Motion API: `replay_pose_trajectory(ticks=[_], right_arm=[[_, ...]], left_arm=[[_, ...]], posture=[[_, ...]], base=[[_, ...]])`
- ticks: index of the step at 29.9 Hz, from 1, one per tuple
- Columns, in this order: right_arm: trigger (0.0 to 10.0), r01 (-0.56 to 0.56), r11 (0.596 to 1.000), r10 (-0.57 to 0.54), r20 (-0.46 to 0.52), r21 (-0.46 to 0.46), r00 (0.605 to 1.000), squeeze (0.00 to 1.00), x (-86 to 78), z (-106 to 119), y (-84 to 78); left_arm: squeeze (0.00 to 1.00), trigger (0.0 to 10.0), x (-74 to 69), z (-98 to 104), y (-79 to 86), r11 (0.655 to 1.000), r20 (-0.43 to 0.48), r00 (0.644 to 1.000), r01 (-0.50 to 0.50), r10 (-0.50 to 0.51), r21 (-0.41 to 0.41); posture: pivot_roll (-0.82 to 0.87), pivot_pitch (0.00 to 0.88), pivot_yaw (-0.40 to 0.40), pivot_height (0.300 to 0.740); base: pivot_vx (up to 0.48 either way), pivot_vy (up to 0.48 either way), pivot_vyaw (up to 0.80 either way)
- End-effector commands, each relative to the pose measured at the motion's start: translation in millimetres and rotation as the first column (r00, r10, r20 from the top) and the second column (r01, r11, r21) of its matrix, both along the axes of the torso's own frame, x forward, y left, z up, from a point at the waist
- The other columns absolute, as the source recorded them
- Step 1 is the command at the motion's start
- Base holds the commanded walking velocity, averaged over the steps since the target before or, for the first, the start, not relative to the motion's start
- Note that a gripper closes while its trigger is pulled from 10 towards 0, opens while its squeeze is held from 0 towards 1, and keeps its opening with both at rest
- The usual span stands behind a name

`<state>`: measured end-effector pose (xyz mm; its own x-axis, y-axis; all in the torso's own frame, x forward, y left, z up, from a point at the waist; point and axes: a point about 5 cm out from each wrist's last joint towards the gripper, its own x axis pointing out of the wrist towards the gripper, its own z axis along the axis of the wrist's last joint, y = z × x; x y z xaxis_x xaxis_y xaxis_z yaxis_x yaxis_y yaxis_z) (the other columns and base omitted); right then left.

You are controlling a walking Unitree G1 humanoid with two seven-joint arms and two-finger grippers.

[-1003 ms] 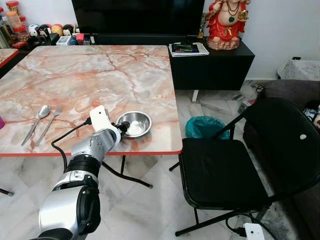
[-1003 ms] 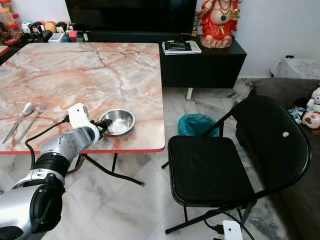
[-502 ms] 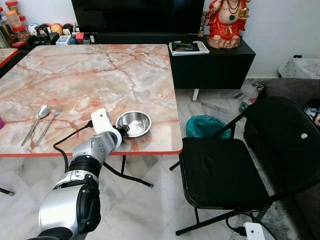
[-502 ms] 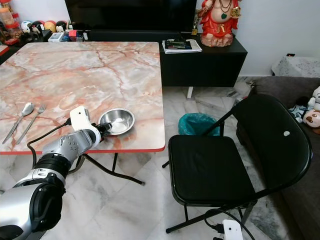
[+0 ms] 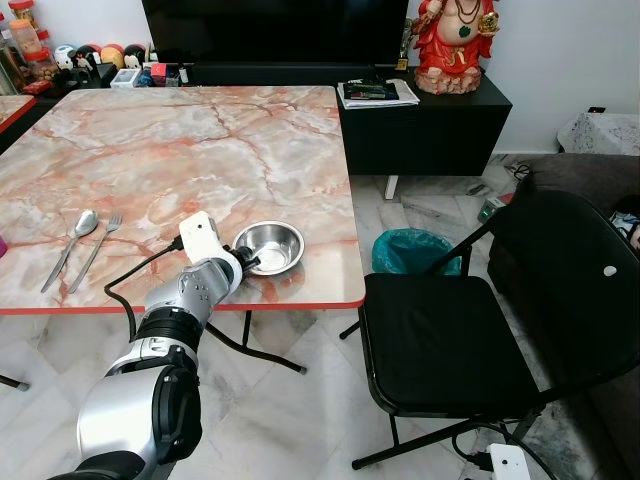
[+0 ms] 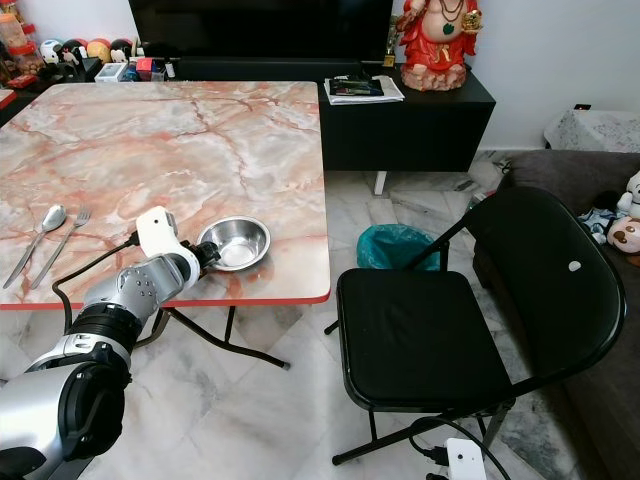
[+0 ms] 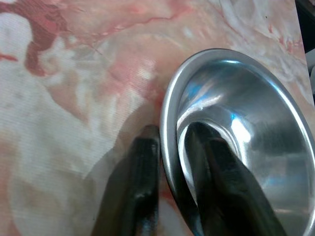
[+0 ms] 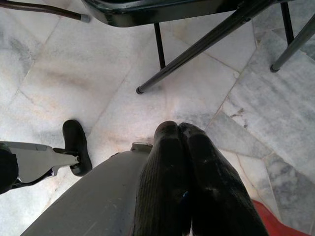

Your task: Setting the table

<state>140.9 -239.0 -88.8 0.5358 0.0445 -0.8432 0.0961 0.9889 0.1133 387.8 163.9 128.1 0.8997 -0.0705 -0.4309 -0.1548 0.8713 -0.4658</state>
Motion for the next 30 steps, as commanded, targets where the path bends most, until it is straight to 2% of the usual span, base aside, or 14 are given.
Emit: replay_pose_trajectory(ticks=[1,13,16,20,21,22,24,25,27,29,30], right_arm=[[10.0,0.008,1.000,-0.008,0.008,-0.001,1.000,0.00,1.2,0.7,-0.7],[10.0,0.010,1.000,-0.009,0.009,-0.003,1.000,0.00,1.5,0.8,-0.9],[10.0,0.008,1.000,-0.008,0.010,-0.003,1.000,0.00,1.5,0.8,-0.8],[10.0,0.009,1.000,-0.009,0.012,-0.004,1.000,0.00,1.6,0.9,-0.9],[10.0,0.012,1.000,-0.012,0.015,-0.008,1.000,0.00,1.7,1.0,-1.0],[10.0,0.017,1.000,-0.016,0.018,-0.012,1.000,0.00,1.8,1.0,-1.1],[10.0,0.028,1.000,-0.027,0.029,-0.010,0.999,0.00,1.9,1.1,-0.8],[10.0,0.028,1.000,-0.027,0.029,-0.010,0.999,0.00,1.9,1.1,-0.8],[10.0,0.032,0.999,-0.032,0.033,-0.006,0.999,0.00,1.1,0.9,-0.5],[10.0,0.030,1.000,-0.029,0.032,-0.005,0.999,0.00,0.9,0.9,-0.5],[10.0,0.025,1.000,-0.025,0.030,-0.006,0.999,0.00,0.4,0.7,-0.3]], left_arm=[[0.00,0.0,1.2,2.2,2.2,1.000,-0.002,1.000,-0.013,0.013,-0.004],[0.00,0.0,-1.7,-2.1,7.8,0.997,0.006,0.998,-0.064,0.064,-0.035],[0.00,0.0,-0.5,4.4,17.2,0.985,0.081,0.986,-0.134,0.143,-0.112],[0.00,0.0,0.0,10.5,23.9,0.981,0.148,0.973,-0.162,0.177,-0.106],[0.00,4.0,-0.4,13.6,28.4,0.977,0.183,0.962,-0.188,0.204,-0.100],[0.00,10.0,-1.1,16.5,32.8,0.971,0.214,0.949,-0.211,0.231,-0.116],[0.00,10.0,-4.8,26.2,44.2,0.961,0.315,0.908,-0.255,0.276,-0.106],[0.00,10.0,-4.8,26.2,44.2,0.961,0.315,0.908,-0.255,0.276,-0.106],[0.00,10.0,-14.1,47.7,59.4,0.954,0.478,0.830,-0.293,0.289,-0.068],[0.00,10.0,-16.7,53.7,63.5,0.949,0.514,0.810,-0.313,0.280,-0.024],[0.00,10.0,-19.8,59.4,68.8,0.939,0.545,0.789,-0.344,0.284,0.009]], posture=[[-0.02,0.043,0.003,0.740],[-0.02,0.043,0.002,0.740],[-0.02,0.043,0.002,0.740],[-0.02,0.037,0.002,0.740],[-0.02,0.036,0.004,0.740],[-0.02,0.035,0.006,0.740],[-0.01,0.030,0.006,0.740],[-0.01,0.030,0.006,0.740],[0.00,0.023,0.004,0.740],[0.00,0.020,0.004,0.740],[0.00,0.016,0.004,0.740]], base=[[0.000,0.000,0.00],[0.000,0.000,0.00],[0.000,0.000,0.00],[0.000,0.000,0.00],[0.000,0.000,0.00],[0.000,0.000,0.00],[0.000,0.000,0.00],[0.000,0.000,0.00],[0.000,0.000,0.00],[0.000,0.000,0.00],[0.000,0.000,0.00]])
